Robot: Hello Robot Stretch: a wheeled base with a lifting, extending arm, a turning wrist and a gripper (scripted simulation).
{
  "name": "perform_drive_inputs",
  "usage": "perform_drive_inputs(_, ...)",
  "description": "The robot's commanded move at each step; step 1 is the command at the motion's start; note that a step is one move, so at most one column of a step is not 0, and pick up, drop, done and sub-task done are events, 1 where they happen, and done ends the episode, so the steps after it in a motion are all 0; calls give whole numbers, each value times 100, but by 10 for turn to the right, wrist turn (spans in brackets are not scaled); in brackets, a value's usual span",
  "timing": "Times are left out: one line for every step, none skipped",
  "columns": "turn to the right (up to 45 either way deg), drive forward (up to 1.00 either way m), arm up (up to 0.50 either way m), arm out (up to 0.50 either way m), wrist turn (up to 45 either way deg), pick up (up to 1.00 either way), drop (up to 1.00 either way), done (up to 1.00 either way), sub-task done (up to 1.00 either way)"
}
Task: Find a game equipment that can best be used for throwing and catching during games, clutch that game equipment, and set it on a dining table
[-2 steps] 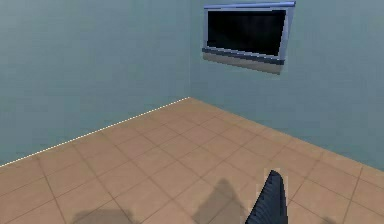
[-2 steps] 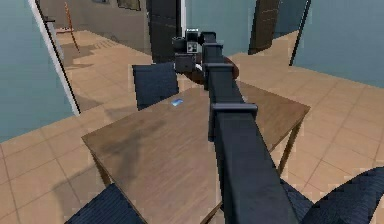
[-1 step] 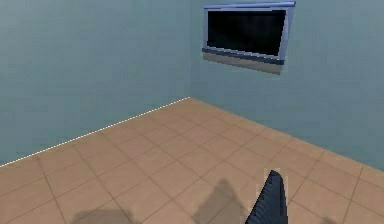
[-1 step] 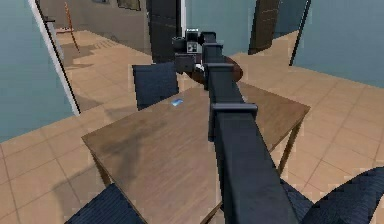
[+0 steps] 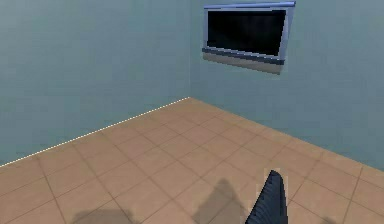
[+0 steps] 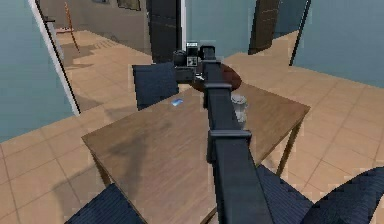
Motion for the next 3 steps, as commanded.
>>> perform_drive_inputs(0,0,-32,0,0,0,0,0,0)
perform_drive_inputs(0,0,0,0,0,0,100,0,0)
perform_drive_inputs(0,0,4,0,0,0,0,0,0)
